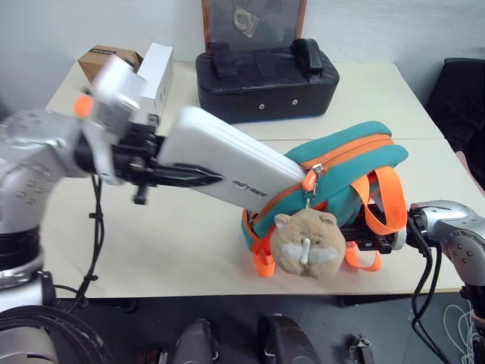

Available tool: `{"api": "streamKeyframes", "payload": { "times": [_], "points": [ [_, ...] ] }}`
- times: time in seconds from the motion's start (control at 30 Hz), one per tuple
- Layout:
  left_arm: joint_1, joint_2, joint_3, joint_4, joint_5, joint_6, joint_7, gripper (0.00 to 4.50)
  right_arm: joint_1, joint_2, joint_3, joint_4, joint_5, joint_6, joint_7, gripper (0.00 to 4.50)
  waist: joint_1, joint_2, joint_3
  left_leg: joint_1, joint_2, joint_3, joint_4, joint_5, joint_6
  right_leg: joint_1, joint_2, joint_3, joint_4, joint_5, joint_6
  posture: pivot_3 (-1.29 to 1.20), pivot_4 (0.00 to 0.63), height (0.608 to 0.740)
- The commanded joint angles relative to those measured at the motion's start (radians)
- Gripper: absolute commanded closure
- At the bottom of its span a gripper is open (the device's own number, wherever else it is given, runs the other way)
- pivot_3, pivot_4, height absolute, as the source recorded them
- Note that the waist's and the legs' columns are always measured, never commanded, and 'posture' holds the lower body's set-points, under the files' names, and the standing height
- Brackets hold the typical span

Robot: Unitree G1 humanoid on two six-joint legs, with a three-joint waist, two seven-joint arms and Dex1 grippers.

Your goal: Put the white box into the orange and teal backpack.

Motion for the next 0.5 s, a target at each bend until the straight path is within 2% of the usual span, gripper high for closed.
{"api": "streamKeyframes", "payload": {
  "times": [0.03,0.2,0.4,0.5],
  "points": [
    [0.012,-0.107,-0.126,-0.032,0.165,-0.1,0.124,3.16,-0.015,0.004,-0.017,-0.072,0.049,0.014,-0.012,4.49,0.002,0.0,0.0,0.0,0.0,0.0,0.0,0.0,0.0,0.0,0.0,0.0,0.0,0.0,0.0,0.0,0.15,0.74],
    [0.043,-0.234,-0.247,-0.028,0.321,-0.175,0.225,3.16,0.01,-0.014,-0.04,-0.142,0.103,0.034,-0.005,4.49,0.001,0.0,0.0,-0.001,0.0,-0.001,-0.001,0.0,0.001,0.0,0.0,0.0,-0.001,0.0,0.001,0.0,0.15,0.74],
    [0.025,-0.444,-0.235,0.094,0.325,-0.214,0.287,3.16,0.029,-0.007,-0.024,-0.173,0.104,0.027,-0.026,4.49,0.0,0.0,0.0,-0.001,0.0,-0.001,0.001,0.0,0.001,0.0,0.0,0.0,0.0,0.001,0.001,0.0,0.15,0.74],
    [0.02,-0.449,-0.234,0.118,0.325,-0.191,0.26,3.16,0.032,-0.001,-0.01,-0.164,0.081,0.015,-0.042,4.49,0.0,0.0,0.0,0.0,0.0,-0.001,0.001,0.0,0.001,0.001,0.0,0.0,0.0,0.001,0.001,0.0,0.15,0.74]
  ]
}}
